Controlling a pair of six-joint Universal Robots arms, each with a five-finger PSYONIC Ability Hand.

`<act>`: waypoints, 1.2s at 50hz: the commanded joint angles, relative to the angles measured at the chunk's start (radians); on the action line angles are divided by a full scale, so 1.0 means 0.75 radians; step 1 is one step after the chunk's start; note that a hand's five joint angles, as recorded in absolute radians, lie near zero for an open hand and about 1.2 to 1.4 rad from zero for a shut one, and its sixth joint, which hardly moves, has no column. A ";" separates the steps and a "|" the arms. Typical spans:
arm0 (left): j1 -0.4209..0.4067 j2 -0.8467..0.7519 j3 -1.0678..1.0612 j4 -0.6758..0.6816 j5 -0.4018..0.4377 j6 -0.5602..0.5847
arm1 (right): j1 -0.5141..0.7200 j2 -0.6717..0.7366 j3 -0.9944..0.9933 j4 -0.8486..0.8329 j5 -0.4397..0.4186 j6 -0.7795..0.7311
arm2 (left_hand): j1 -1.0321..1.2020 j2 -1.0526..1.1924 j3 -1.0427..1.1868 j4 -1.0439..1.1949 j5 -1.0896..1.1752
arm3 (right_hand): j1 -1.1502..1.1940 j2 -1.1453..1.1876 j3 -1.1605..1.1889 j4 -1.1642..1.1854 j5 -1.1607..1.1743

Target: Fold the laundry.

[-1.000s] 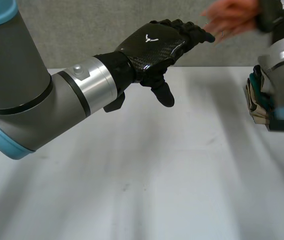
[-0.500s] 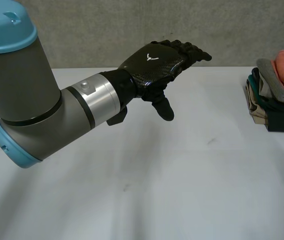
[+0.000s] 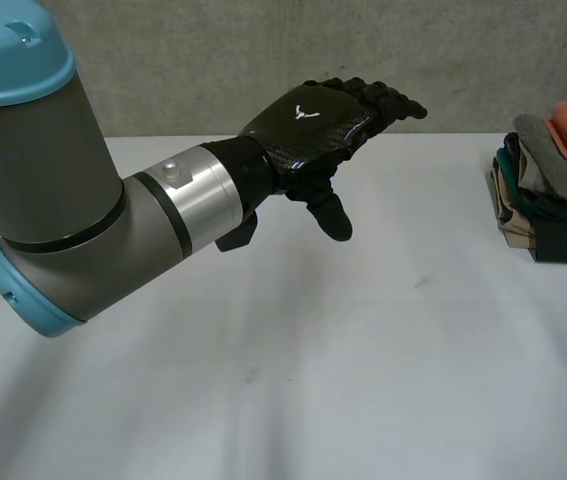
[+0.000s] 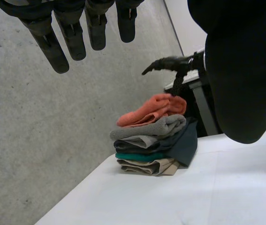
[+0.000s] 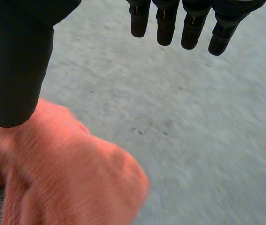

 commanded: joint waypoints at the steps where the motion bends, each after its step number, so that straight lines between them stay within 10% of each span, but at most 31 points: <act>1: 0.000 0.008 0.008 0.002 -0.001 -0.032 | -0.109 -0.169 -0.010 0.420 0.322 -0.354 | 0.024 -0.022 -0.029 -0.014 -0.040 | -0.070 -0.052 -0.048 -0.053 -0.064; 9: -0.004 0.053 0.088 0.086 -0.148 -0.114 | -0.073 -0.263 -0.141 0.339 0.844 -0.768 | 0.028 -0.019 -0.025 -0.010 -0.036 | -0.070 -0.052 -0.048 -0.053 -0.064; 21: 0.069 0.268 0.156 0.211 -0.672 -0.124 | 0.395 -0.717 0.292 -0.099 0.642 -0.402 | 0.028 -0.019 -0.025 -0.010 -0.036 | -0.070 -0.052 -0.048 -0.053 -0.064; 34: 0.549 0.268 -0.161 -0.016 -0.829 0.507 | 0.933 -0.763 0.814 0.019 0.472 -0.548 | 0.000 -0.047 -0.054 -0.038 -0.065 | -0.070 -0.052 -0.048 -0.053 -0.064; 52: 0.963 0.121 -0.671 0.084 -0.845 0.825 | 1.046 -0.464 0.980 0.009 0.465 -0.671 | 0.000 -0.047 -0.054 -0.038 -0.065 | -0.070 -0.052 -0.048 -0.053 -0.064; 60: 1.041 0.121 -0.787 0.147 -0.688 0.823 | 1.046 -0.431 0.980 -0.024 0.465 -0.673 | 0.000 -0.047 -0.054 -0.038 -0.065 | -0.070 -0.052 -0.048 -0.053 -0.064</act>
